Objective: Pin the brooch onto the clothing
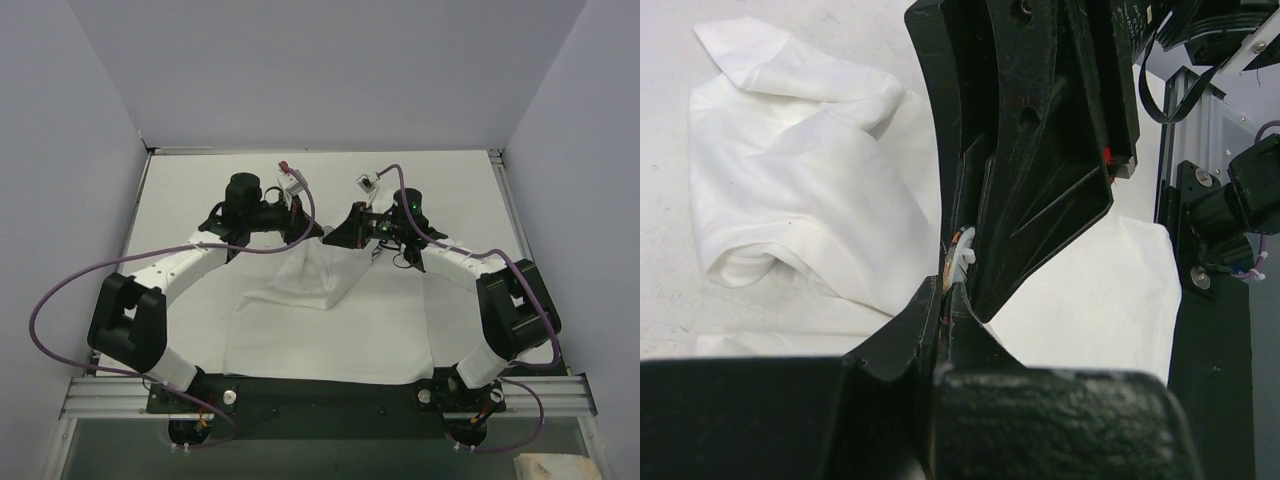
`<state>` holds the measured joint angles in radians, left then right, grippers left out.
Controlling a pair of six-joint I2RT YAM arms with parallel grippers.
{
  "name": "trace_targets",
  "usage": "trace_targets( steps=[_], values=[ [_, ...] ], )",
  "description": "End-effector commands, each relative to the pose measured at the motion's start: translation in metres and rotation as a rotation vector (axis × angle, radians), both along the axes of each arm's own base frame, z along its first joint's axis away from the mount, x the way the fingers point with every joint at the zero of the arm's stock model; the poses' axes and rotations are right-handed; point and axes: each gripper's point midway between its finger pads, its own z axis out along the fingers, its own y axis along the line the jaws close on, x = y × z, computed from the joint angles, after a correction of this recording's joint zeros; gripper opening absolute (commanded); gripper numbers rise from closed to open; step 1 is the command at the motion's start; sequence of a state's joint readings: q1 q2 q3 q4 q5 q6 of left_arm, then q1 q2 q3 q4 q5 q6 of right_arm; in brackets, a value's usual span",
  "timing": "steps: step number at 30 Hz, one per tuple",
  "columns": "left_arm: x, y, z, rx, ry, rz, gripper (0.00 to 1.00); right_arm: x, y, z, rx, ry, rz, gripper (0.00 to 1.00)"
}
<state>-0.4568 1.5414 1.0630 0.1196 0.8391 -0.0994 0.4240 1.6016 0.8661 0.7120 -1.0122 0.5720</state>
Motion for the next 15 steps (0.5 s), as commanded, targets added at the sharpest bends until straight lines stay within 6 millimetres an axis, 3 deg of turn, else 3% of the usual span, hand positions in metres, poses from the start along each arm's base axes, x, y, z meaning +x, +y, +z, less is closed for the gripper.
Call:
trace_targets(
  steps=[1, 2, 6, 7, 9, 10, 11, 14, 15],
  values=[
    [-0.021, -0.02, 0.041, -0.056, -0.115, -0.095, 0.0, 0.001, 0.015, 0.031, 0.051, -0.125, 0.05, 0.0],
    [-0.016, -0.019, 0.038, -0.045, -0.115, -0.065, 0.0, 0.001, 0.013, 0.032, 0.047, -0.122, 0.046, 0.02],
    [0.0, -0.006, 0.025, 0.006, -0.095, 0.088, 0.0, -0.003, 0.004, 0.035, 0.002, -0.164, 0.03, 0.27],
    [0.0, -0.002, 0.027, 0.01, -0.098, 0.12, 0.0, -0.006, -0.001, 0.043, -0.006, -0.192, 0.02, 0.38],
    [0.005, 0.009, 0.015, 0.04, -0.083, 0.215, 0.0, -0.007, -0.009, 0.035, -0.064, -0.181, -0.016, 0.49],
    [0.004, 0.015, 0.02, 0.036, -0.097, 0.244, 0.0, -0.011, -0.016, 0.036, -0.086, -0.199, -0.027, 0.57],
    [0.001, 0.019, 0.011, 0.048, -0.082, 0.269, 0.0, -0.009, -0.021, 0.035, -0.103, -0.206, -0.059, 0.61],
    [-0.005, 0.028, 0.01, 0.075, -0.104, 0.366, 0.0, -0.015, -0.035, 0.032, -0.112, -0.208, -0.099, 0.7],
    [-0.005, 0.037, -0.004, 0.122, -0.101, 0.426, 0.0, -0.015, -0.038, 0.032, -0.113, -0.208, -0.113, 0.73]
  ],
)
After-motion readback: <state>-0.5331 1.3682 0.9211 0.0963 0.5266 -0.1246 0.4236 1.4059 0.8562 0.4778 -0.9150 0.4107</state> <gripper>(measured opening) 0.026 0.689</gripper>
